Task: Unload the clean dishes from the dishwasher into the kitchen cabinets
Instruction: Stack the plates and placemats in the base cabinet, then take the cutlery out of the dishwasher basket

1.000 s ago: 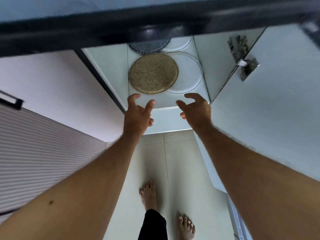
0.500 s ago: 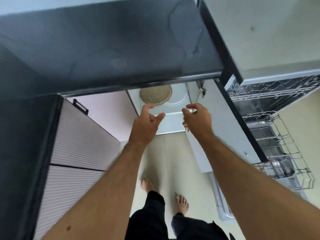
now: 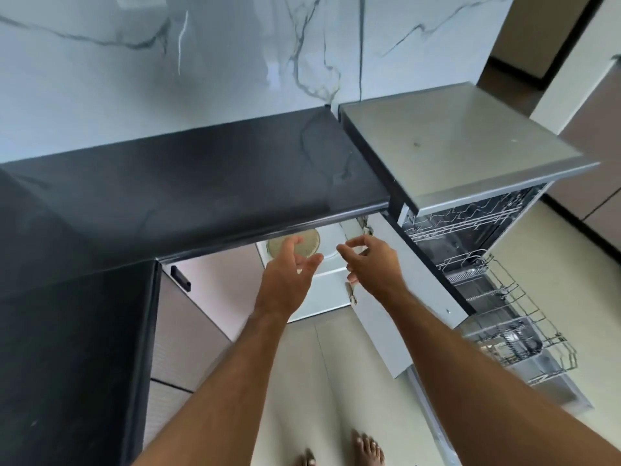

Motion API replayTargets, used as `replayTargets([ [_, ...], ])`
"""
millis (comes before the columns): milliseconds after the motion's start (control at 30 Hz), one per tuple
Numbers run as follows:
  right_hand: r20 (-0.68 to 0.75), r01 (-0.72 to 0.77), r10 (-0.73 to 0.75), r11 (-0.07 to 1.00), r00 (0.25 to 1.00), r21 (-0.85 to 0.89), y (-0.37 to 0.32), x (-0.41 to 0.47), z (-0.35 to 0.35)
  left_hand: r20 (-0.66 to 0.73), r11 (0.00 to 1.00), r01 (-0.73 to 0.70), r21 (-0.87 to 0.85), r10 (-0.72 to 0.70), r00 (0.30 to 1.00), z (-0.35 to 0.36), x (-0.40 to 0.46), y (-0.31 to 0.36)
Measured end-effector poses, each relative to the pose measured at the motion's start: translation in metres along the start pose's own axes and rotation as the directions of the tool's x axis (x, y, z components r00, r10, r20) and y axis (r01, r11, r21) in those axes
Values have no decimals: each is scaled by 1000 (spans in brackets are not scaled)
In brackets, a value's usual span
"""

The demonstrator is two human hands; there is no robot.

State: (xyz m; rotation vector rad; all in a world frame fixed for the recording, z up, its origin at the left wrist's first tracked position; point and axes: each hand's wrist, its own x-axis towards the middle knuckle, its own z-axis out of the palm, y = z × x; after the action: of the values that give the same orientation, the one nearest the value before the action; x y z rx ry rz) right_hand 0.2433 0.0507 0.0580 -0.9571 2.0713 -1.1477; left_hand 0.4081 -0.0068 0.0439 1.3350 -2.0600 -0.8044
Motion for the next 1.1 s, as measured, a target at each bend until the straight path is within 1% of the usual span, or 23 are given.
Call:
replayTargets([
  [67,-19,-2,2,1000,1000,7,-6,-6,-5,-7,1000,-16,-27,16,1000,-4,0,3],
  [233,-94,-9,10,1000,996,9,-22,-15,-21,35,997,-57,-49,59,998,-12,5,17],
  [333,-164,-19,17,1000,986,-10,-30,-23,-33,41,993,-104,-55,107,993,-14,11,30],
  [467,-223,-43,47,999,974,21,-29,-33,-47,60,982,-184,-34,185,981,-9,13,45],
  [600,-285,-58,66,998,956,38,-21,-47,-63,108,967,-247,-61,253,962,0,5,57],
  [767,-343,-80,89,996,935,42,-7,-73,-84,181,956,-278,-98,291,939,14,-12,69],
  [900,-409,-113,128,992,904,63,8,-95,-103,237,942,-310,-132,334,913,29,-30,80],
  [1100,-422,-180,191,981,886,66,44,-120,-127,309,929,-340,-146,369,876,57,-57,90],
])
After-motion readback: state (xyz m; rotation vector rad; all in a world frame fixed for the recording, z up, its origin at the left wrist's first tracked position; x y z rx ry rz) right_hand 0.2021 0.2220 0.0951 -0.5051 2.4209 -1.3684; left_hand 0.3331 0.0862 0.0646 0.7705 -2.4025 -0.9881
